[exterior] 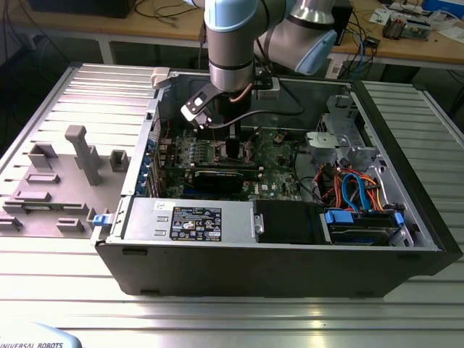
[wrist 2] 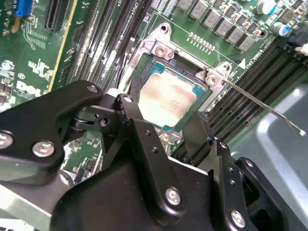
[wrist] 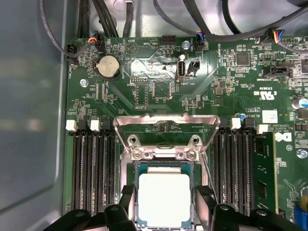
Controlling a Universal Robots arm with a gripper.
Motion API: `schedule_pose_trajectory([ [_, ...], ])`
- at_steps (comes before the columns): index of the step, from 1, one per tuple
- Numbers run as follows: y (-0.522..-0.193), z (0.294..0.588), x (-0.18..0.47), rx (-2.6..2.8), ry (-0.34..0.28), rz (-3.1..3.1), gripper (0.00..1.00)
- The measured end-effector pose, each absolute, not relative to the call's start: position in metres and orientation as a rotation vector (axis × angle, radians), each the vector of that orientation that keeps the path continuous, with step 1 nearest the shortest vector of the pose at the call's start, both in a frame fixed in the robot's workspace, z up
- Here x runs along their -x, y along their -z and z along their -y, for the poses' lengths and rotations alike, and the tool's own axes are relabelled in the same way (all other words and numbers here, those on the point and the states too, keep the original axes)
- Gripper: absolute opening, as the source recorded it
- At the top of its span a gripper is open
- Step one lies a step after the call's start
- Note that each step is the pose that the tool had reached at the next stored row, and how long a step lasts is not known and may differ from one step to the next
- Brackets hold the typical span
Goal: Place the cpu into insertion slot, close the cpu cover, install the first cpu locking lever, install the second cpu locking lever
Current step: 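Place the cpu into insertion slot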
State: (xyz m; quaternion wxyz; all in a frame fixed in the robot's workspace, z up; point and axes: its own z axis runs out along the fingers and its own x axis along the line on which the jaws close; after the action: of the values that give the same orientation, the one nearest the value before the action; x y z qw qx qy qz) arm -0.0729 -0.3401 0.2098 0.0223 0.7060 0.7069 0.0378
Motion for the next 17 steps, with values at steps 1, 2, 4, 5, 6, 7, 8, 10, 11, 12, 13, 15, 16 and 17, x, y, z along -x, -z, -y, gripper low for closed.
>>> schedule_pose_trajectory([
  [1, -0.211, 0.340, 0.073, -2.188, -0.116, -2.190, 0.62],
  [2, -0.214, 0.340, 0.073, -2.189, -0.113, -2.191, 0.62],
  [4, -0.218, 0.340, 0.072, -2.193, -0.107, -2.193, 0.54],
  [5, -0.219, 0.340, 0.072, -2.195, -0.105, -2.194, 0.47],
  [6, -0.220, 0.340, 0.072, -2.196, -0.104, -2.195, 0.41],
  [7, -0.220, 0.340, 0.072, -2.196, -0.104, -2.195, 0.35],
  [8, -0.220, 0.340, 0.072, -2.196, -0.104, -2.195, 0.35],
  [10, -0.220, 0.340, 0.072, -2.196, -0.104, -2.195, 0.29],
  [11, -0.220, 0.340, 0.072, -2.197, -0.104, -2.195, 0.29],
  [12, -0.220, 0.340, 0.072, -2.197, -0.104, -2.195, 0.29],
  [13, -0.220, 0.340, 0.072, -2.197, -0.103, -2.196, 0.29],
  [15, -0.221, 0.340, 0.071, -2.200, -0.098, -2.198, 0.20],
  [16, -0.221, 0.340, 0.071, -2.202, -0.092, -2.201, 0.14],
  [17, -0.222, 0.340, 0.070, -2.206, -0.085, -2.204, 0.11],
])
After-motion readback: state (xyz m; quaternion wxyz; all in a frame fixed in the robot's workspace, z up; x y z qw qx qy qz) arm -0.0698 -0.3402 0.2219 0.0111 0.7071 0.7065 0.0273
